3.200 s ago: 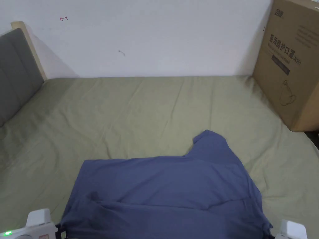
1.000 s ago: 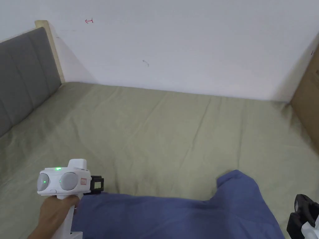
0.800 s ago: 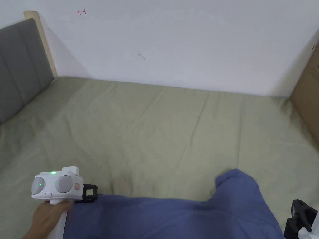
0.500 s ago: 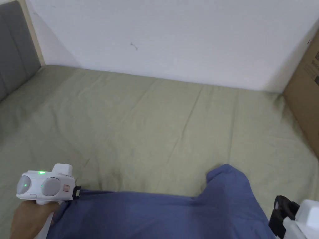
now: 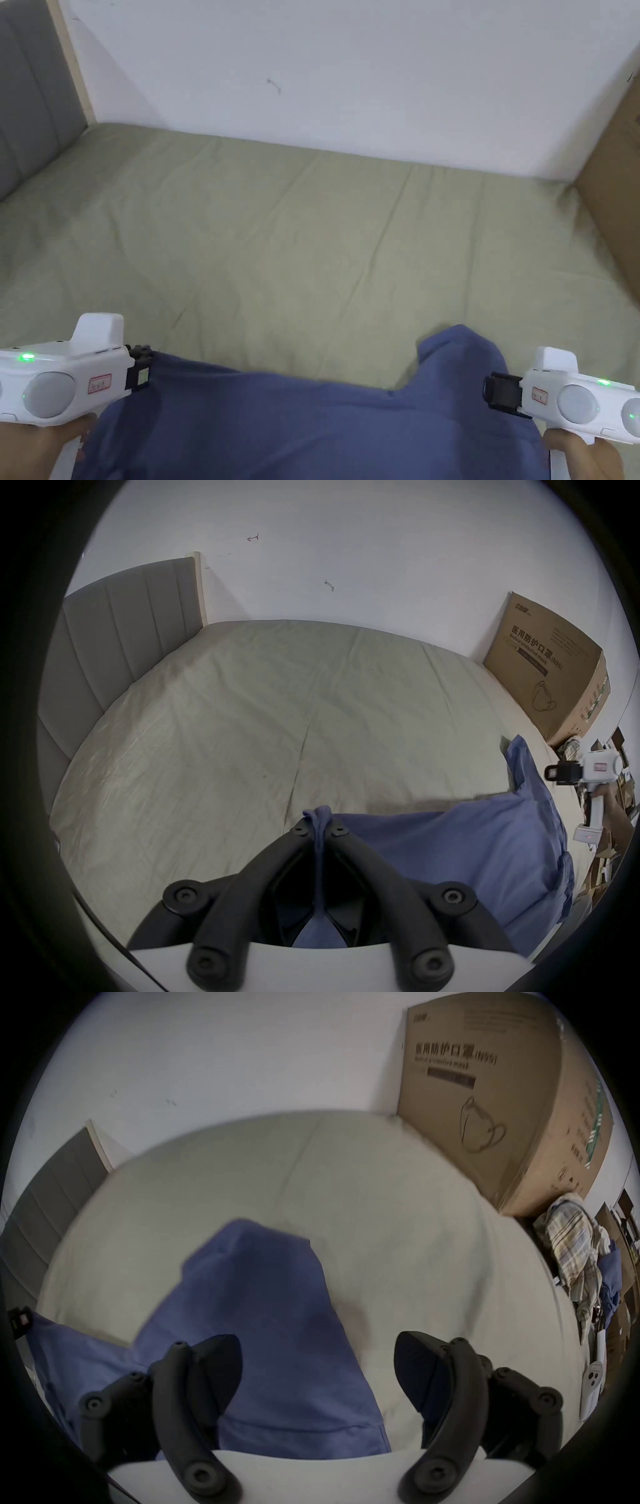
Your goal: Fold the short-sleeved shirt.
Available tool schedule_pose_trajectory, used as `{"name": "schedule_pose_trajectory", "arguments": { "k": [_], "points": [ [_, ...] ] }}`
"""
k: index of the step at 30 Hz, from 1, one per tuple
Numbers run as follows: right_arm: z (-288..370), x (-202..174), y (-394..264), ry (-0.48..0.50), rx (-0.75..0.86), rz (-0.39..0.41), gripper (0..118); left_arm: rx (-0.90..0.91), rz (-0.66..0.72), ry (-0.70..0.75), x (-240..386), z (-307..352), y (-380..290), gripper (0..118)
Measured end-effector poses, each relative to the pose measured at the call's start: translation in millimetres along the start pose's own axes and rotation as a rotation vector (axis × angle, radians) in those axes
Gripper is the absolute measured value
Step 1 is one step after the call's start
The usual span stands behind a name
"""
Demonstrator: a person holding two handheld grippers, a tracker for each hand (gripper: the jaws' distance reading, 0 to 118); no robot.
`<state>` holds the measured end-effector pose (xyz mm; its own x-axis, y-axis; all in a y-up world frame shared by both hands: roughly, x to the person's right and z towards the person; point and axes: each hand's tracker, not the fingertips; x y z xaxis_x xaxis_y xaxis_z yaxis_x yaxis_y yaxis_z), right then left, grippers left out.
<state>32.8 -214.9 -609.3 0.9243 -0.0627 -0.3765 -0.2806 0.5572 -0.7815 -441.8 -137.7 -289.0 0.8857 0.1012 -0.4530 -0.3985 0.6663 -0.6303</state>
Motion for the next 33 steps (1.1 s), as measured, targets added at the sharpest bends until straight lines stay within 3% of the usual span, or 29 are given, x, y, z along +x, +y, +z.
{"name": "schedule_pose_trajectory", "arguments": {
  "k": [4, 6, 7, 8, 9, 14, 23, 33],
  "points": [
    [-26, -14, -12, -0.043, -0.102, 0.097, 73, -0.011, 0.001, -0.001, -2, -4, -1, 2],
    [-8, -24, -16, -0.043, -0.047, 0.061, 62, -0.016, 0.001, -0.001, -1, -2, -4, 2],
    [-4, -23, -16, -0.009, -0.046, 0.027, 44, -0.016, 0.003, -0.003, -4, -3, -4, 2],
    [1, -23, -16, -0.006, -0.036, 0.030, 7, -0.016, 0.004, -0.002, -5, -3, -5, 2],
    [1, -14, -17, -0.005, -0.027, 0.042, 1, -0.016, 0.006, -0.002, -6, -2, -6, 2],
    [50, -16, -26, 0.005, 0.096, 0.065, 1, -0.012, 0.035, 0.008, -11, 11, -11, 2],
    [206, -5, -74, 0.163, 0.296, 0.013, 1, 0.031, 0.114, 0.030, -26, 70, -32, 2],
    [295, -5, -188, 0.213, 0.299, -0.005, 1, 0.005, 0.129, 0.028, -42, 134, -104, 2]
  ]
}}
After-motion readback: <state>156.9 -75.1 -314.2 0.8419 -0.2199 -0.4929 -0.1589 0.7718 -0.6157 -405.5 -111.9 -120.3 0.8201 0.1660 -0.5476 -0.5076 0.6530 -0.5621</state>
